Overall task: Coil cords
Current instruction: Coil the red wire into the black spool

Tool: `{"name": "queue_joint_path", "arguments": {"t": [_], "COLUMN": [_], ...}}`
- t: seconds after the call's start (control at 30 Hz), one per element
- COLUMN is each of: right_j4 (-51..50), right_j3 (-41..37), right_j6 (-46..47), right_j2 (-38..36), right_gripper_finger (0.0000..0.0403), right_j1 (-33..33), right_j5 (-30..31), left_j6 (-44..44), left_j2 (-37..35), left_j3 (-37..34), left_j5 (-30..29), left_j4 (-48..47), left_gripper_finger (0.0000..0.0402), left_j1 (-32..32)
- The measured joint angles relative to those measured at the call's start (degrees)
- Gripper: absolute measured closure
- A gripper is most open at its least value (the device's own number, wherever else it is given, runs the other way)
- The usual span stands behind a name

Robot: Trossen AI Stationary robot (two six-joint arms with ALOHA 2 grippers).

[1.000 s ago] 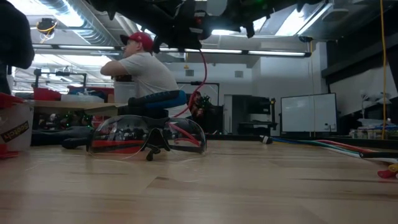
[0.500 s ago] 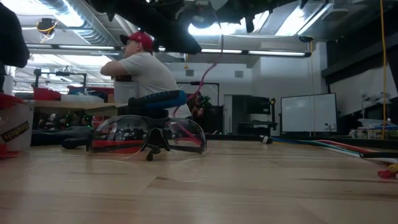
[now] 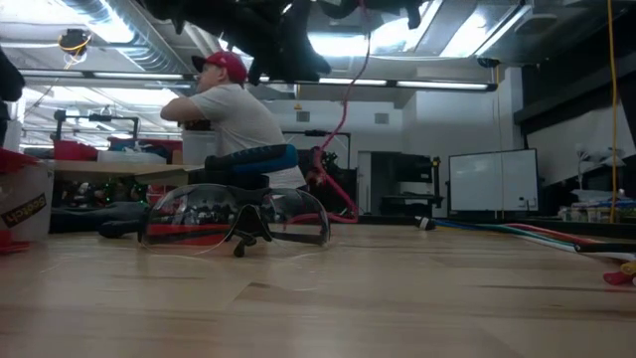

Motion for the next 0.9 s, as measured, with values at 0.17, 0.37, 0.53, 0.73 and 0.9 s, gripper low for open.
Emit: {"name": "queue_joint_path", "arguments": {"t": [0.17,0.37,0.53,0.73,0.9], "right_j4": [2.01,5.52,6.6,7.19,10.33], "right_j3": [0.0,0.0,0.0,0.0,-0.02], "right_j6": [-0.01,-0.02,-0.04,-0.03,-0.04], "right_j2": [-0.09,-0.09,-0.09,-0.04,-0.02], "right_gripper_finger": [0.0402,0.0402,0.0402,0.0402,0.0402], "right_j1": [0.0,0.0,0.0,0.0,0.0], "right_j5": [-0.1,-3.08,-3.22,-3.63,-4.2], "left_j6": [-0.54,-0.57,-0.59,-1.86,-1.97], "left_j2": [0.0,0.0,0.0,0.0,0.0], "left_j3": [0.02,0.02,0.07,0.07,0.07], "left_j5": [0.78,0.78,3.6,3.77,3.77], "left_j4": [0.43,1.12,2.97,3.07,3.09], "left_gripper_finger": [0.0253,0.0253,0.0253,0.0253,0.0253], "left_j1": [-0.02,-0.02,-0.02,-0.11,-0.11]}}
